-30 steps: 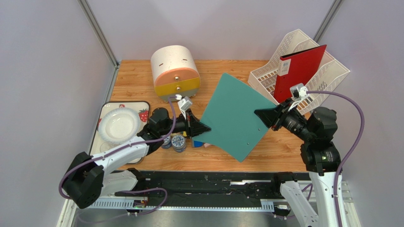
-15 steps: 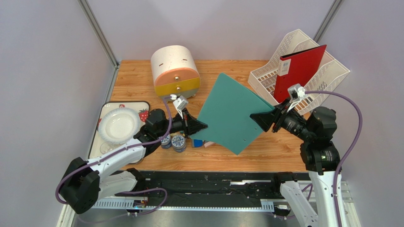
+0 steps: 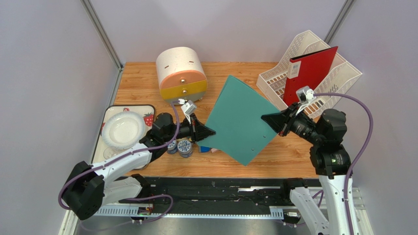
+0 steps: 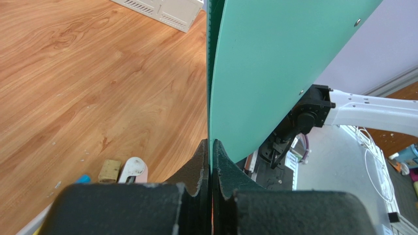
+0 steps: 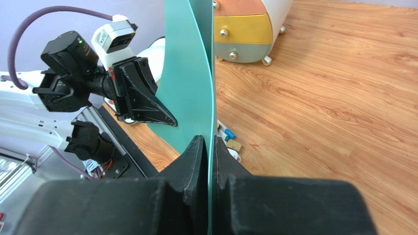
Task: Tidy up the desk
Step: Pick up the folder from the center of the board, then place the folder in the storage box.
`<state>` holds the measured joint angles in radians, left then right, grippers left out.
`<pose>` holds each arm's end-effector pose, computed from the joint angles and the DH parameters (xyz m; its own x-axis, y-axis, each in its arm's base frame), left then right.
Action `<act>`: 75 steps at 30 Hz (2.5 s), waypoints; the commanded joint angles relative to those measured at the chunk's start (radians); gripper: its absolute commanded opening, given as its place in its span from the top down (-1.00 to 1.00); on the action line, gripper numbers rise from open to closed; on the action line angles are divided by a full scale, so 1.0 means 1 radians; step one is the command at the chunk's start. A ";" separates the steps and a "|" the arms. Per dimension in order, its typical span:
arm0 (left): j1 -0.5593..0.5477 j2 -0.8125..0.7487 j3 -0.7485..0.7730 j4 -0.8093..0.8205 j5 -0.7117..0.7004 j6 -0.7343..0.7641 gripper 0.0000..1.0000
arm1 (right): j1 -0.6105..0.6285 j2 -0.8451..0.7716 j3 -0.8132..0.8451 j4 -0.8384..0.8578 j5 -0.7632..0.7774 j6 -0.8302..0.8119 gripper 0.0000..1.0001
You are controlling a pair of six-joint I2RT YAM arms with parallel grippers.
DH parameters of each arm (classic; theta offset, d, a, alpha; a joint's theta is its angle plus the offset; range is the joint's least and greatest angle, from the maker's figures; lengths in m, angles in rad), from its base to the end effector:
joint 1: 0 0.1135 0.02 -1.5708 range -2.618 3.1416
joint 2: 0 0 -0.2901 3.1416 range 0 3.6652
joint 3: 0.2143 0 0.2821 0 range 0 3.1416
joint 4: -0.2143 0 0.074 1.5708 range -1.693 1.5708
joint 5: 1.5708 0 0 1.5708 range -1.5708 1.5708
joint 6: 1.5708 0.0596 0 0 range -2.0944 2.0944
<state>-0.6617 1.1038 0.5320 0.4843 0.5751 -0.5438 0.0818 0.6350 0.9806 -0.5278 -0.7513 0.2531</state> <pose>0.1988 -0.1959 0.2630 -0.5469 -0.1243 -0.8279 0.7714 0.3094 -0.5561 0.1373 0.0521 0.4141 -0.3573 0.1543 -0.9211 -0.6603 0.6558 0.3660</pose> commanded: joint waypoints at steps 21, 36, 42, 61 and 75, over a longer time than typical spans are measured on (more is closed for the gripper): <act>0.016 -0.317 -0.012 -0.243 -0.399 0.058 -0.34 | 0.004 -0.090 0.171 -0.219 0.438 -0.015 1.00; 0.016 -0.277 0.016 -0.280 -0.379 0.051 -0.41 | 0.006 -0.055 0.398 -0.425 1.211 0.072 1.00; 0.014 -0.248 0.034 -0.303 -0.365 0.050 -0.43 | 0.006 0.028 0.455 -0.408 1.410 0.072 1.00; 0.020 -0.297 0.029 -0.349 -0.391 0.084 -0.85 | 0.003 0.181 0.368 -0.023 1.491 -0.100 1.00; 0.030 -0.280 0.031 -0.334 -0.383 0.088 -0.86 | -0.068 0.258 0.302 0.130 1.466 -0.163 1.00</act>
<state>-0.6388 0.8223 0.5266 0.1314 0.1925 -0.4789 0.0475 0.8940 1.3083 -0.5209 0.7101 0.1104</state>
